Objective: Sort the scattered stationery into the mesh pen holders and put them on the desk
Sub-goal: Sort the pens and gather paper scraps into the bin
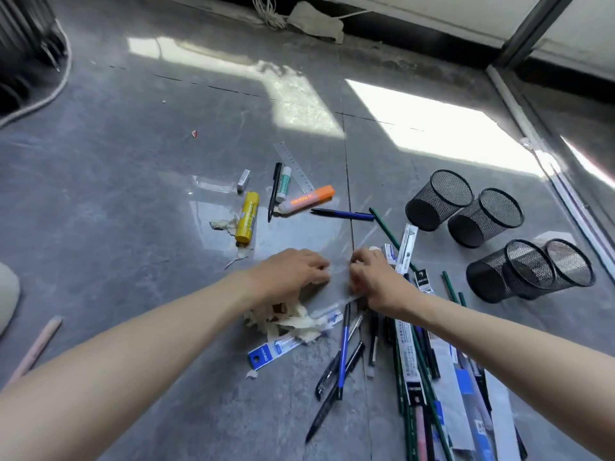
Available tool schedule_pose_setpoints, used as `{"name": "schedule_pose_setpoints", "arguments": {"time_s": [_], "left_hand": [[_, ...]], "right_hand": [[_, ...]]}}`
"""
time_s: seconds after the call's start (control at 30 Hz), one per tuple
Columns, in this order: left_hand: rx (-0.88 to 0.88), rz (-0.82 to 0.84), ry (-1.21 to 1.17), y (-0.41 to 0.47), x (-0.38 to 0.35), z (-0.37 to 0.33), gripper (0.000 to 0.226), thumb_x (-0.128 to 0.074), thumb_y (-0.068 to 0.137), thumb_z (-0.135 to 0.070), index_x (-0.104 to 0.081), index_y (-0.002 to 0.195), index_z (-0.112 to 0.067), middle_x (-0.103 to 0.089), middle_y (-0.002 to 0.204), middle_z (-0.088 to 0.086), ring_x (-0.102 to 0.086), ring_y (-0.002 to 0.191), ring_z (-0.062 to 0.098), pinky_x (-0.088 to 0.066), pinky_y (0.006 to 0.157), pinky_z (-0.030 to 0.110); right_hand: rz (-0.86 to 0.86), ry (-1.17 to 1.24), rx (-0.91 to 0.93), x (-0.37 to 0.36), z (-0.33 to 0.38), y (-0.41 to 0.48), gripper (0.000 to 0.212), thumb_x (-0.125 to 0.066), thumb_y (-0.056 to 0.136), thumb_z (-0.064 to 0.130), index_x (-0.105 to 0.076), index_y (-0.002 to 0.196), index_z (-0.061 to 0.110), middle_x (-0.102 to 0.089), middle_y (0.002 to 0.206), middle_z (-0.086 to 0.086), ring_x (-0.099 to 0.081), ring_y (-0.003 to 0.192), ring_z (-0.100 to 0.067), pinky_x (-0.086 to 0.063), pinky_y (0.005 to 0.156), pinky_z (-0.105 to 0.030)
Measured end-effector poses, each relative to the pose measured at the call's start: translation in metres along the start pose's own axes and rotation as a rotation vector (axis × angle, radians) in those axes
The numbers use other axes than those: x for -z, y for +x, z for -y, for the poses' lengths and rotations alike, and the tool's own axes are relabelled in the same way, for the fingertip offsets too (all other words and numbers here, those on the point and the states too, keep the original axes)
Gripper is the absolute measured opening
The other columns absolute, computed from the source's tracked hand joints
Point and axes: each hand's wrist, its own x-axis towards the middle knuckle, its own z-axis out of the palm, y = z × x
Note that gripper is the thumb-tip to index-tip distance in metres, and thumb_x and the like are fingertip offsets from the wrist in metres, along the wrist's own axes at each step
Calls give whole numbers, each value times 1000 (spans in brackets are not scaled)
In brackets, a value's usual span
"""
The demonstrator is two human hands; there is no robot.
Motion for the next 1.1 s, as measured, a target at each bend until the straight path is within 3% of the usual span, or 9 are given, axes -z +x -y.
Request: {"name": "schedule_pose_setpoints", "arguments": {"time_s": [0.1, 0.2, 0.3, 0.43, 0.53, 0.63, 0.8, 0.93, 1.1], "left_hand": [[40, -112, -19, -11, 1, 3, 18, -56, 80, -4, -67, 92, -10, -61, 109, 4, -52, 104, 24, -43, 65, 32], [223, -324, 8, -18, 4, 18, 11, -61, 76, -5, -68, 83, -8, -63, 89, 7, -56, 86, 28, -35, 57, 30], [480, -343, 114, -13, 2, 31, 12, -55, 80, -4, -63, 88, -7, -59, 101, 10, -51, 93, 31, -34, 69, 36], [602, -331, 167, 2, -6, 36, 20, -44, 93, -18, -53, 111, -17, -29, 148, 9, -37, 116, 29, -29, 92, 38], [643, -353, 132, 17, -4, 38, 26, -42, 95, -19, -49, 120, -17, -23, 151, 8, -37, 115, 29, -29, 91, 37], [669, -345, 149, 26, -1, 37, 30, -40, 94, -16, -47, 123, -17, -36, 143, 6, -40, 108, 28, -28, 84, 37], [623, -343, 183, 12, -5, 27, 30, -40, 91, -9, -45, 119, -18, -47, 125, -1, -41, 105, 24, -25, 80, 35], [476, -349, 158, -12, -12, 21, 39, -47, 83, -7, -51, 120, -20, -51, 126, -5, -44, 116, 20, -21, 89, 36], [240, -373, 152, -53, -17, 13, 32, -64, 54, -9, -62, 81, -26, -61, 87, -10, -60, 88, 14, -23, 83, 34]], "right_hand": [[17, -81, 32, 5, -8, -3, 25, -49, 66, -7, -52, 81, 12, -45, 122, -13, -40, 108, -30, -36, 84, -30], [25, -281, 161, 6, -10, -4, 28, -61, 54, -4, -55, 78, 9, -53, 109, -15, -50, 94, -32, -40, 78, -33], [25, -517, 303, 10, -10, -2, 33, -71, 40, 6, -57, 70, 13, -58, 87, -10, -57, 75, -28, -50, 68, -37], [44, -693, 454, 13, -16, -7, 23, -41, 74, 15, -63, 82, 13, -60, 99, -13, -59, 85, -30, -52, 77, -44], [91, -746, 469, 15, -20, -9, 18, -61, 72, 18, -62, 89, 12, -59, 109, -16, -59, 92, -32, -51, 82, -48], [74, -672, 485, 19, -21, -10, 23, -45, 80, 18, -58, 98, 13, -60, 109, -13, -60, 92, -29, -52, 83, -44], [-18, -511, 465, 24, -8, -10, 44, -29, 77, 15, -53, 113, 10, -62, 104, -10, -60, 85, -24, -54, 80, -35], [-90, -412, 322, 20, 11, 6, 36, -54, 78, 8, -57, 114, 8, -60, 111, -13, -60, 94, -28, -51, 85, -37], [-105, -259, 131, 18, 40, 32, 40, -33, 96, 13, -39, 136, 8, -40, 140, -16, -41, 123, -31, -34, 102, -38]]}}
